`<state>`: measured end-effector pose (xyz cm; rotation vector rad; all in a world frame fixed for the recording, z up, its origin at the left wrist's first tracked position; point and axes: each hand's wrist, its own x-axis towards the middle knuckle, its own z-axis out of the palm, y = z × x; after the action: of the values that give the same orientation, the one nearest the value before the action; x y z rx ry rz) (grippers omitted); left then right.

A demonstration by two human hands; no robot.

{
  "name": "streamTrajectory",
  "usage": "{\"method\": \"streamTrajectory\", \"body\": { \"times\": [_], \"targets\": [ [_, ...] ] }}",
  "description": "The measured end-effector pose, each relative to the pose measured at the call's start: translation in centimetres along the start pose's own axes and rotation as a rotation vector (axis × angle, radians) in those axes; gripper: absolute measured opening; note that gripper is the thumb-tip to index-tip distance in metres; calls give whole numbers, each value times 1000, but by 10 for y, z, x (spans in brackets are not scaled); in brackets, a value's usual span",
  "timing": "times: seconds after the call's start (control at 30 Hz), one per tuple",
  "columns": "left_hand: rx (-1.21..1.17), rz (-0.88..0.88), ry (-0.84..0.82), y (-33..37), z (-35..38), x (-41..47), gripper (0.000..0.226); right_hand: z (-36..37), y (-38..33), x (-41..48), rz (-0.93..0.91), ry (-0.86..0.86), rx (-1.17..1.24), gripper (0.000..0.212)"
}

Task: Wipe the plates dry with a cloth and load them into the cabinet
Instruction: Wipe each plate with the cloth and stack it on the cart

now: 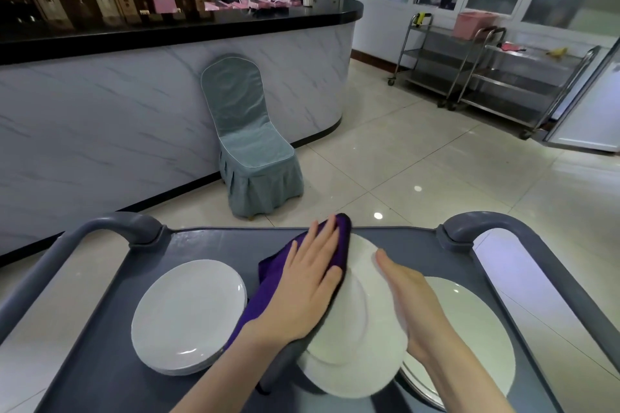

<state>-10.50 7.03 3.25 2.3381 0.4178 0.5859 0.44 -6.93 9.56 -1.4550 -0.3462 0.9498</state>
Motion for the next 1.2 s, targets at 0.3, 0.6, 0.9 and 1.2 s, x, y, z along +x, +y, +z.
{"method": "streamTrajectory", "body": {
  "times": [0.3,0.6,0.9,1.2],
  "targets": [
    [-338,-180,32,-20,-4,-16,53,-18,-6,12,27,116,151,33],
    [-222,-244,-3,-11,15,-31,55,-10,16,17,45,272,449,33],
    [-70,-160,140,6,41,-49,62,1,4,19,15,379,506,31],
    [34,24,-110,52,27,-12,57,39,32,-1,-114,492,314,39]
  ]
}}
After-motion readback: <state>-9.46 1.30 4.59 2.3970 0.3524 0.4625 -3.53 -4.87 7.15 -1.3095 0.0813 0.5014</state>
